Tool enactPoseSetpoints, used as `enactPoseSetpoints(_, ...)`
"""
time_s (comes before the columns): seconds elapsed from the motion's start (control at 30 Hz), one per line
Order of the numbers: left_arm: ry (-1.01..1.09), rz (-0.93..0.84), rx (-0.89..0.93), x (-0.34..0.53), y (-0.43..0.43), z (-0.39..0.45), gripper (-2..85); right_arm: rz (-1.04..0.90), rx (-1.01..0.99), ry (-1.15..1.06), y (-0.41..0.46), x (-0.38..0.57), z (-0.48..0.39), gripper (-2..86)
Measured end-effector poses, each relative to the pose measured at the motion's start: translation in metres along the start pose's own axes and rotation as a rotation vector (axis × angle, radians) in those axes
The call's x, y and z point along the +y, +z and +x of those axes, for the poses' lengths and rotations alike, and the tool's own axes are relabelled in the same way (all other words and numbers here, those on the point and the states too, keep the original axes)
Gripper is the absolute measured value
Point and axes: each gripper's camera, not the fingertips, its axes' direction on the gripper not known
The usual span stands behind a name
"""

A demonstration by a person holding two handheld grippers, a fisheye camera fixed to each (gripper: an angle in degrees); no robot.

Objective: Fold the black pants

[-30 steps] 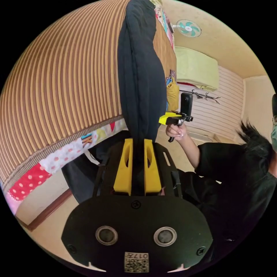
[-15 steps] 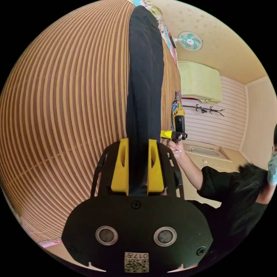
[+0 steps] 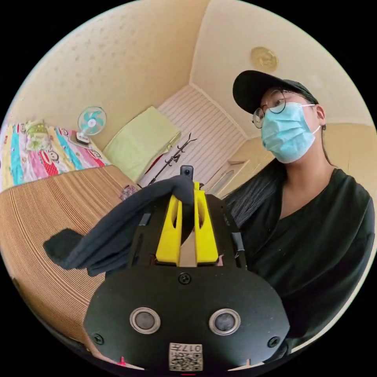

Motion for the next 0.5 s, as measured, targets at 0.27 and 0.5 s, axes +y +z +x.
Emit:
enactPoseSetpoints(0.27,-0.04,0.025,-0.322,-0.121,0.03,0.026,6.1,-0.063,0.366,0.022,-0.023,-0.119,0.013,2.6)
enactPoseSetpoints(0.5,-0.205,-0.015,-0.378,-0.109,0.059,-0.106,6.0,-0.146,0.431,0.211,-0.016,-0.104,0.147,4.6)
